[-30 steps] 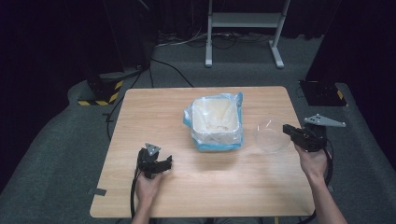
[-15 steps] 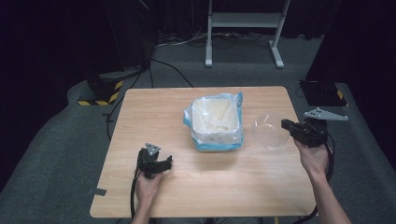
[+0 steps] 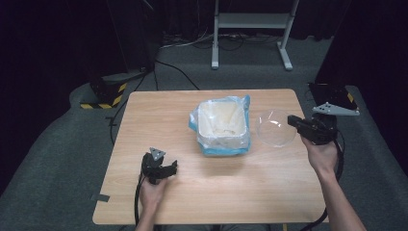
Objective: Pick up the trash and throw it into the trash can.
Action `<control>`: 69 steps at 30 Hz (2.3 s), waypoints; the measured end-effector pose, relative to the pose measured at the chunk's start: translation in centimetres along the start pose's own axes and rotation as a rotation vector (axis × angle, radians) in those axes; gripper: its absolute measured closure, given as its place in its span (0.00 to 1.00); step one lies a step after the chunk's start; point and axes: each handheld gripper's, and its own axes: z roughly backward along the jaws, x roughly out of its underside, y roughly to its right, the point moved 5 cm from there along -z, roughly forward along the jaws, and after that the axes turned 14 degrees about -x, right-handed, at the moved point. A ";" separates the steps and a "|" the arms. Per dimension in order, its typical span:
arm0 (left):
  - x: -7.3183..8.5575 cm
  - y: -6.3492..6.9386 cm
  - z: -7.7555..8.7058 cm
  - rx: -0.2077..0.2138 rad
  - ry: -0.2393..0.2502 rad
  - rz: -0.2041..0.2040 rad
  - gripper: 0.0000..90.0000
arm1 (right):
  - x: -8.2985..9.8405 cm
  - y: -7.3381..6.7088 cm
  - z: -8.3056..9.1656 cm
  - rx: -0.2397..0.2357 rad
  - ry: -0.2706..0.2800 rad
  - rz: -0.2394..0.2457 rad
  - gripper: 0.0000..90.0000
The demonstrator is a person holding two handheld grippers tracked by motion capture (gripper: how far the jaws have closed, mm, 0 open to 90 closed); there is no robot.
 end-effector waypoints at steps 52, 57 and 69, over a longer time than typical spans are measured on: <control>0.0 0.0 0.0 0.000 0.000 0.000 0.25 | -5.4 -4.3 -7.0 -0.059 -0.010 0.061 0.95; 0.0 0.0 0.0 0.001 -0.002 -0.001 0.25 | -5.5 -4.6 -8.1 -0.055 -0.015 0.060 0.94; 0.0 0.0 0.0 -0.001 0.001 0.002 0.25 | -5.5 -5.1 -10.6 -0.043 -0.044 0.057 0.94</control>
